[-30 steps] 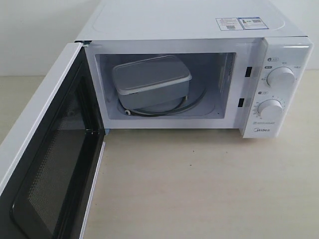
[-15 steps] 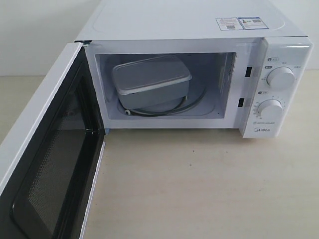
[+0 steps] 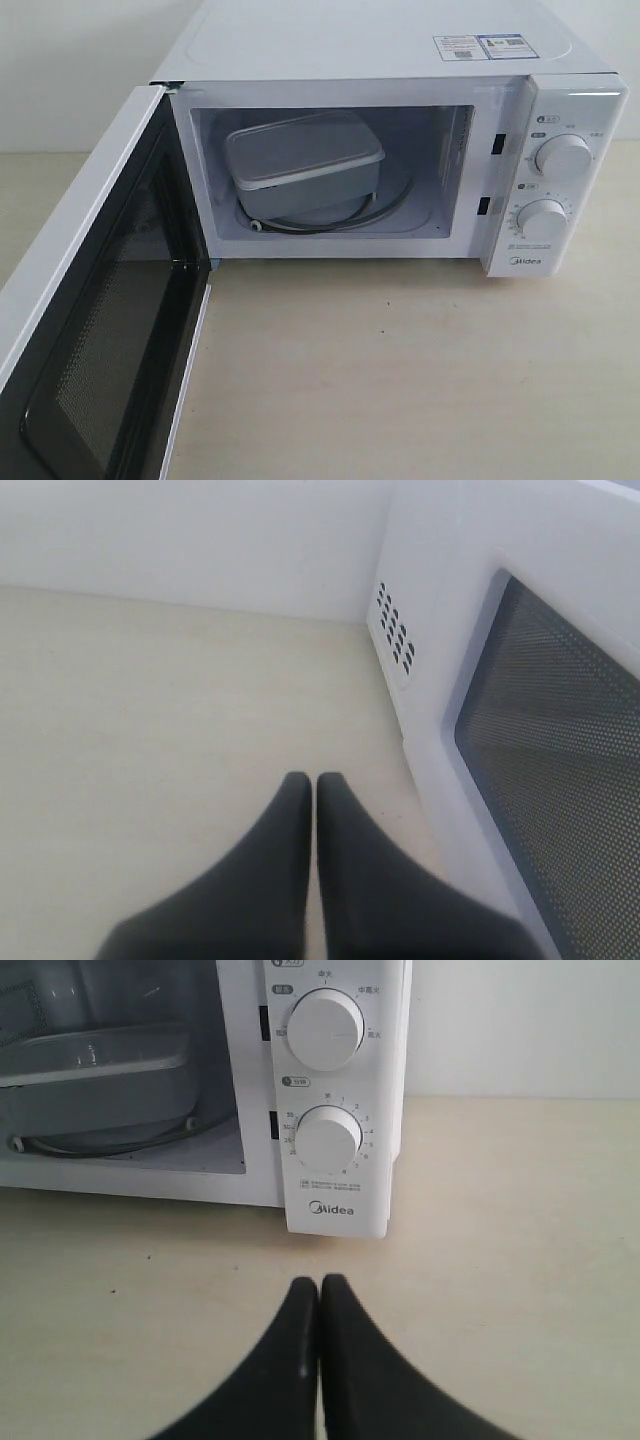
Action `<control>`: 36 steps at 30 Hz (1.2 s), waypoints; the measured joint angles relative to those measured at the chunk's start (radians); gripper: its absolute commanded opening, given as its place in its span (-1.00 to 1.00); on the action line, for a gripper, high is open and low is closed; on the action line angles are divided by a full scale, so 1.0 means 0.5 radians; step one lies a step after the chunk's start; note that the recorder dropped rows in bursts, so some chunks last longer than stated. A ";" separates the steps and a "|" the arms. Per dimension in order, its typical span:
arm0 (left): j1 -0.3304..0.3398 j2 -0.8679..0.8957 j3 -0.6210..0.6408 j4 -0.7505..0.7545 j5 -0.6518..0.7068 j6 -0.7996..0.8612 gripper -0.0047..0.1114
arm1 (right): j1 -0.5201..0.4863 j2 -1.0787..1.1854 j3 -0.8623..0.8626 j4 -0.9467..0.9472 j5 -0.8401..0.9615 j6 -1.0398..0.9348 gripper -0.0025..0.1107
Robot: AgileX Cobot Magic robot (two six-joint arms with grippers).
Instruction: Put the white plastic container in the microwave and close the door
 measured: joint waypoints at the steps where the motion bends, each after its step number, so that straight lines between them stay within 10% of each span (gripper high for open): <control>1: 0.000 0.000 0.000 0.000 0.000 0.000 -0.84 | 0.000 0.000 0.000 0.000 0.000 0.000 -0.96; 21: 0.000 0.000 0.000 0.000 -0.031 0.000 -0.84 | 0.000 0.000 0.000 0.000 0.000 0.000 -0.96; 30: 0.000 0.000 -0.047 -0.025 -0.905 0.000 -0.84 | 0.000 0.000 0.000 0.000 0.000 0.000 -0.96; 36: 0.000 0.192 -0.570 -0.050 -0.423 0.000 -0.84 | 0.000 0.000 0.000 0.000 0.000 0.000 -0.96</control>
